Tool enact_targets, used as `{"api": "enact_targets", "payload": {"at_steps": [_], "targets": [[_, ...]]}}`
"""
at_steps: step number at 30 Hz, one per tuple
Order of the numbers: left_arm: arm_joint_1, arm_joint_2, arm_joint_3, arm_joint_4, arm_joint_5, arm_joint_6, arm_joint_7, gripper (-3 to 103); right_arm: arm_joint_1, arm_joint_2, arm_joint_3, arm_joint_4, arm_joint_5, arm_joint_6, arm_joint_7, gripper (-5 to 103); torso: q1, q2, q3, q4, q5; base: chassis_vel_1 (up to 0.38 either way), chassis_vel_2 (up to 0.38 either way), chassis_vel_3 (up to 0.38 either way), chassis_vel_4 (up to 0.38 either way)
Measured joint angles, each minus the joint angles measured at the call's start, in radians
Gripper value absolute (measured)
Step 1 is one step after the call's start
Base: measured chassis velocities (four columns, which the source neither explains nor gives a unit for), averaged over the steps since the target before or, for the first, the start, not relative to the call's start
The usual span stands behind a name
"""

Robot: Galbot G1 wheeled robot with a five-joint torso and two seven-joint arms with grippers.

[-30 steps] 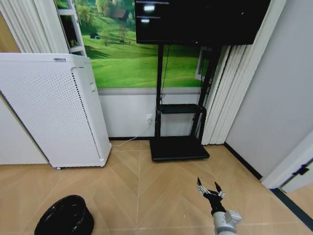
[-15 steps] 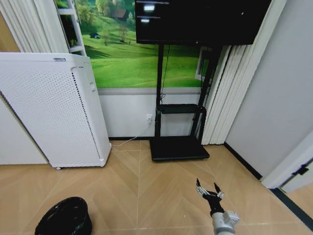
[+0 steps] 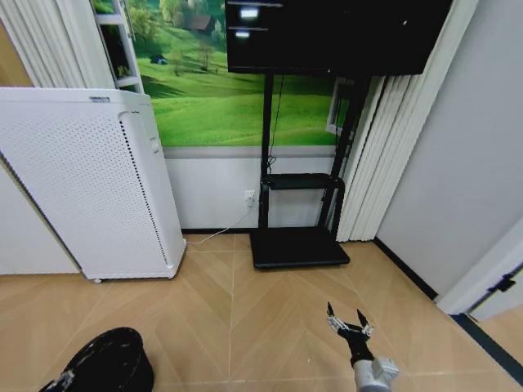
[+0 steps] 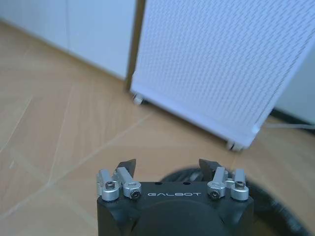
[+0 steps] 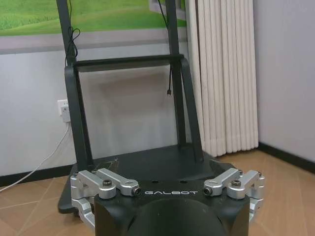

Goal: Pick up the trash bin and place the garbage on the floor into it.

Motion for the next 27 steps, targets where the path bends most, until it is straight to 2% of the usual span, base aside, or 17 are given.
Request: {"api": "enact_targets", "payload": {"at_steps": [2, 3, 4, 6, 7, 8, 9, 10, 11, 12, 13, 15, 16, 19, 27], "targets": [[0.014, -0.008, -0.032, -0.059, 0.019, -0.037, 0.044, 81, -0.007, 0.001, 0.01, 0.012, -0.016, 0.006, 0.0, 100, 0.0, 0.0, 0.0, 0.0, 0.0, 0.0, 0.0, 0.0, 0.0], [0.014, -0.008, -0.032, -0.059, 0.019, -0.037, 0.044, 81, -0.007, 0.001, 0.01, 0.012, -0.016, 0.006, 0.0, 100, 0.0, 0.0, 0.0, 0.0, 0.0, 0.0, 0.0, 0.0, 0.0], [0.019, -0.015, -0.05, -0.112, 0.045, -0.072, 0.081, 92, -0.026, 0.004, 0.02, 0.036, -0.024, 0.003, -0.006, 100, 0.0, 0.0, 0.0, 0.0, 0.0002, 0.0, 0.0, 0.0, 0.0], [0.017, -0.018, -0.055, -0.139, 0.069, -0.09, 0.098, 92, -0.038, 0.009, 0.026, 0.05, -0.033, 0.002, -0.016, 100, 0.0, 0.0, 0.0, 0.0, 0.0001, 0.0, 0.0, 0.0, 0.0], [0.007, -0.021, -0.056, -0.17, 0.115, -0.119, 0.111, 98, -0.061, 0.021, 0.037, 0.076, -0.054, 0.001, -0.035, 100, 0.0, 0.0, 0.0, 0.0, 0.0001, 0.0, 0.0, 0.0, 0.0], [-0.005, -0.023, -0.051, -0.192, 0.157, -0.142, 0.118, 100, -0.084, 0.036, 0.043, 0.098, -0.078, 0.0, -0.049, 100, 0.0, 0.0, 0.0, -0.0001, 0.0001, 0.0, 0.0, 0.0, 0.0], [-0.005, -0.023, -0.051, -0.192, 0.157, -0.142, 0.118, 100, -0.084, 0.036, 0.043, 0.098, -0.078, 0.0, -0.049, 100, 0.0, 0.0, 0.0, -0.0001, 0.0001, 0.0, 0.0, 0.0, 0.0], [-0.023, -0.026, -0.033, -0.229, 0.226, -0.172, 0.125, 100, -0.114, 0.062, 0.049, 0.124, -0.11, 0.006, -0.061, 100, 0.0, 0.0, 0.0, -0.0003, -0.0002, 0.0, 0.0, 0.0, 0.0], [-0.023, -0.026, -0.033, -0.229, 0.226, -0.172, 0.125, 100, -0.114, 0.062, 0.049, 0.124, -0.11, 0.006, -0.061, 100, 0.0, 0.0, 0.0, -0.0003, -0.0002, 0.0, 0.0, 0.0, 0.0], [-0.036, -0.027, -0.013, -0.258, 0.277, -0.191, 0.13, 100, -0.136, 0.085, 0.05, 0.142, -0.132, 0.014, -0.066, 100, 0.0, 0.0, 0.0, -0.0006, -0.0001, 0.0, 0.0, 0.0, 0.0], [-0.036, -0.027, -0.013, -0.258, 0.277, -0.191, 0.13, 100, -0.136, 0.085, 0.05, 0.142, -0.132, 0.014, -0.066, 100, 0.0, 0.0, 0.0, -0.0006, -0.0001, 0.0, 0.0, 0.0, 0.0], [-0.069, -0.029, 0.081, -0.356, 0.401, -0.203, 0.134, 100, -0.168, 0.145, 0.065, 0.185, -0.164, 0.031, -0.065, 100, 0.0, 0.0, 0.0, 0.0, 0.0001, 0.04, 0.035, -0.021, -0.018], [-0.069, -0.029, 0.081, -0.356, 0.401, -0.203, 0.134, 100, -0.168, 0.145, 0.065, 0.185, -0.164, 0.031, -0.065, 100, 0.0, 0.0, 0.0, 0.0, 0.0001, 0.08, 0.07, -0.042, -0.037], [-0.088, -0.035, 0.174, -0.402, 0.478, -0.201, 0.131, 100, -0.174, 0.18, 0.088, 0.207, -0.169, 0.032, -0.054, 100, 0.0, 0.0, 0.0, -0.0001, 0.0, 0.116, 0.109, -0.126, -0.122], [-0.116, -0.034, 0.308, -0.433, 0.555, -0.188, 0.103, 100, -0.184, 0.211, 0.113, 0.223, -0.171, 0.041, -0.034, 100, 0.0, 0.0, 0.0, -0.0002, -0.0005, 0.188, 0.202, -0.187, -0.187]]}}
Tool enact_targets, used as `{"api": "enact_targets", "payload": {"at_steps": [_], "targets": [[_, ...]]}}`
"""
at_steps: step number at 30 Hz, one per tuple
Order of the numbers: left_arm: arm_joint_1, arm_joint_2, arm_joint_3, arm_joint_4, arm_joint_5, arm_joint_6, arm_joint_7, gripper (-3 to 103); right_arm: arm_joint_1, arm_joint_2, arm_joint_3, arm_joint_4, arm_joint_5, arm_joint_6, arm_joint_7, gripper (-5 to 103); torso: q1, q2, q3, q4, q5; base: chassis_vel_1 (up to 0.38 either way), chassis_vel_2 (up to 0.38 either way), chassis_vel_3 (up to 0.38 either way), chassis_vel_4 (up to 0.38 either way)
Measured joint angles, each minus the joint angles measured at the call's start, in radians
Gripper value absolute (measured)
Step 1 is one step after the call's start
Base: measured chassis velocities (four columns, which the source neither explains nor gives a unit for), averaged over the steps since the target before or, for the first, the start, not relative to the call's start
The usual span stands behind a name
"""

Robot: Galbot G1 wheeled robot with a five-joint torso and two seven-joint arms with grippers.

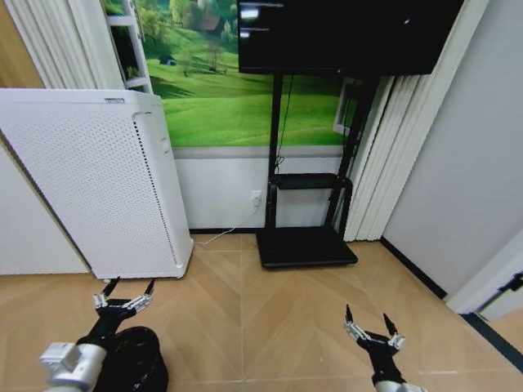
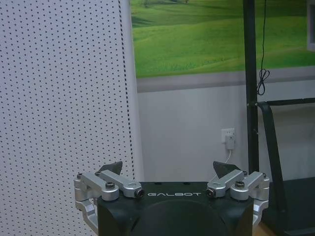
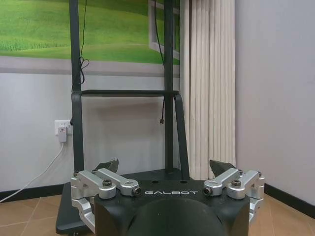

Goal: Pick up the trash bin and place the garbage on the floor into it.

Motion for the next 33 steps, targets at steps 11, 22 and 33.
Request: {"api": "enact_targets", "payload": {"at_steps": [11, 22, 33], "targets": [[-0.01, 0.0, 0.043, -0.025, 0.03, 0.003, -0.056, 100, 0.023, -0.016, 0.007, 0.003, 0.054, 0.053, 0.017, 100, 0.0, 0.0, 0.0, 0.0001, 0.0009, 0.093, 0.1, -0.078, -0.088], [0.027, -0.004, 0.055, -0.082, 0.076, 0.045, -0.096, 100, -0.01, -0.007, -0.016, 0.123, 0.037, 0.031, -0.006, 100, 0.0, 0.0, 0.0, -0.0001, 0.0004, -0.02, -0.017, 0.028, 0.023], [0.053, -0.025, 0.083, -0.09, 0.11, 0.04, -0.062, 100, -0.047, -0.037, 0.003, 0.151, 0.02, 0.015, -0.11, 100, 0.0, 0.0, 0.0, 0.0, 0.0004, 0.0, 0.0, 0.0, 0.0]]}}
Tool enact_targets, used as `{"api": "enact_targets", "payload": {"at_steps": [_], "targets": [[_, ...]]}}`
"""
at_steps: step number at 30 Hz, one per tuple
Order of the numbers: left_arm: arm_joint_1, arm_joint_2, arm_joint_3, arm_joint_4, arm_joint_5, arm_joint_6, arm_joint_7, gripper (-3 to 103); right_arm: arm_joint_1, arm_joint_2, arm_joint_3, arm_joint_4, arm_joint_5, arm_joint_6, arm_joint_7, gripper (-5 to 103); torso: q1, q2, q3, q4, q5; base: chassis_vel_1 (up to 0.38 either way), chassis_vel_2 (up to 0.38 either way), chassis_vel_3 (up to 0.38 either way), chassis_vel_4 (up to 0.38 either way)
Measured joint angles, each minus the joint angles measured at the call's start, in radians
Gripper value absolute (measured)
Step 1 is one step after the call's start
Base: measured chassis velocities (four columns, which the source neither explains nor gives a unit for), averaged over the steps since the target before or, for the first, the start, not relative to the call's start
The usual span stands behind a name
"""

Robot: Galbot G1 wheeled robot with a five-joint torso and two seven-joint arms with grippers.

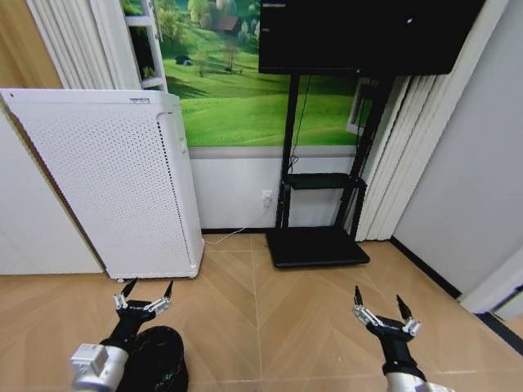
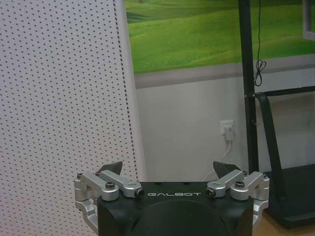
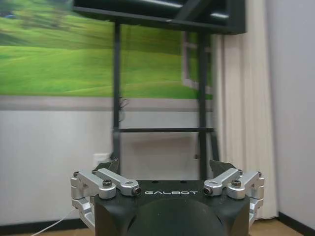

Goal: Pick up the trash bin and place the garbage on the floor into it.

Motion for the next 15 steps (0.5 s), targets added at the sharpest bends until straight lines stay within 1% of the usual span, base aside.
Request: {"api": "enact_targets", "payload": {"at_steps": [2, 3, 5, 8, 15], "targets": [[0.005, -0.001, 0.01, 0.001, 0.008, -0.006, 0.025, 100, -0.007, -0.028, -0.017, -0.015, -0.008, 0.0, -0.069, 100, 0.0, 0.0, 0.0, 0.0, 0.0002, 0.0, 0.0, 0.0, 0.0], [0.005, -0.001, 0.01, 0.001, 0.008, -0.006, 0.025, 100, -0.007, -0.028, -0.017, -0.015, -0.008, 0.0, -0.069, 100, 0.0, 0.0, 0.0, 0.0, 0.0002, 0.0, 0.0, 0.0, 0.0], [0.006, 0.003, 0.017, 0.002, 0.013, -0.007, 0.035, 100, -0.009, -0.059, -0.055, -0.025, -0.015, -0.003, -0.094, 100, 0.0, 0.0, 0.0, 0.0001, 0.0002, 0.0, 0.0, 0.0, 0.0], [0.007, 0.009, 0.019, 0.002, 0.014, -0.004, 0.043, 100, -0.008, -0.072, -0.069, -0.027, -0.021, -0.013, -0.106, 100, 0.0, 0.0, 0.0, 0.0001, 0.0001, 0.0, 0.0, 0.0, 0.0], [0.008, 0.012, 0.019, 0.001, 0.015, 0.003, 0.045, 100, -0.007, -0.074, -0.071, -0.028, -0.021, -0.016, -0.107, 100, 0.0, 0.0, 0.0, 0.0001, 0.0001, 0.0, 0.0, 0.0, 0.0]]}}
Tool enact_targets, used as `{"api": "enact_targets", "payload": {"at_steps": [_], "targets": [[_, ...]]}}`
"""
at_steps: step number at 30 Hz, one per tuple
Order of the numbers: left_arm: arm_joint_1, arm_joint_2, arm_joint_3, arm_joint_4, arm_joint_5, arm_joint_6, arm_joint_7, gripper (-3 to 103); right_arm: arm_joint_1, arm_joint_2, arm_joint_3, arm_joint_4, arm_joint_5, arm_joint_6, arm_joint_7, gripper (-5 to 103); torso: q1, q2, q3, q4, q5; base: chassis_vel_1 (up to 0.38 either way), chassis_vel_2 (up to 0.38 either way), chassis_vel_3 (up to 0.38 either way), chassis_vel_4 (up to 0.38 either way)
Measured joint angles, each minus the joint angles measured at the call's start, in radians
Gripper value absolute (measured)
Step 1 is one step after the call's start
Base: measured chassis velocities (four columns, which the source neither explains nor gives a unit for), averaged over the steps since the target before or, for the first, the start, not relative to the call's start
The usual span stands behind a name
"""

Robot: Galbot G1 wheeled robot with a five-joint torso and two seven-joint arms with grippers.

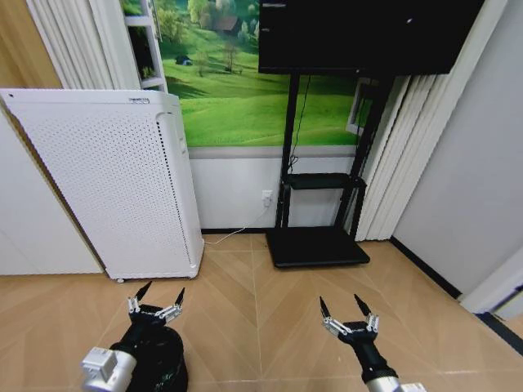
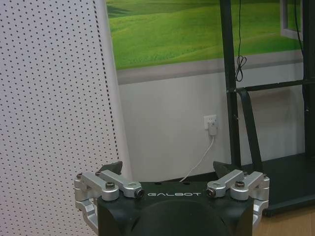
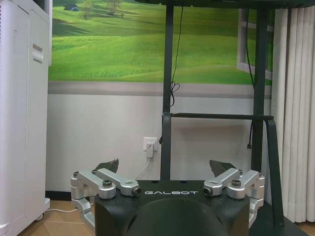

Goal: Pick up the trash bin and place the garbage on the floor into it.

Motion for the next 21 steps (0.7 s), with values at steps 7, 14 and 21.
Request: {"api": "enact_targets", "payload": {"at_steps": [7, 14, 21], "targets": [[0.0, 0.0, -0.001, 0.0, 0.0, 0.001, 0.0, 100, 0.001, 0.001, 0.0, -0.001, 0.0, 0.0, 0.001, 100, 0.0, 0.0, 0.0, 0.0, 0.0, 0.0, 0.0, 0.0, 0.0], [0.0, 0.0, -0.001, 0.0, 0.0, 0.001, 0.0, 100, 0.001, 0.001, 0.0, -0.001, 0.0, 0.0, 0.003, 100, 0.003, 0.019, 0.015, 0.0, -0.0001, 0.0, 0.0, 0.0, 0.0], [0.0, 0.0, -0.002, 0.0, -0.001, 0.002, 0.0, 100, 0.001, 0.002, 0.001, -0.001, 0.0, 0.0, 0.004, 100, 0.012, 0.054, 0.042, 0.0, -0.0001, 0.0, 0.0, 0.0, 0.0]]}}
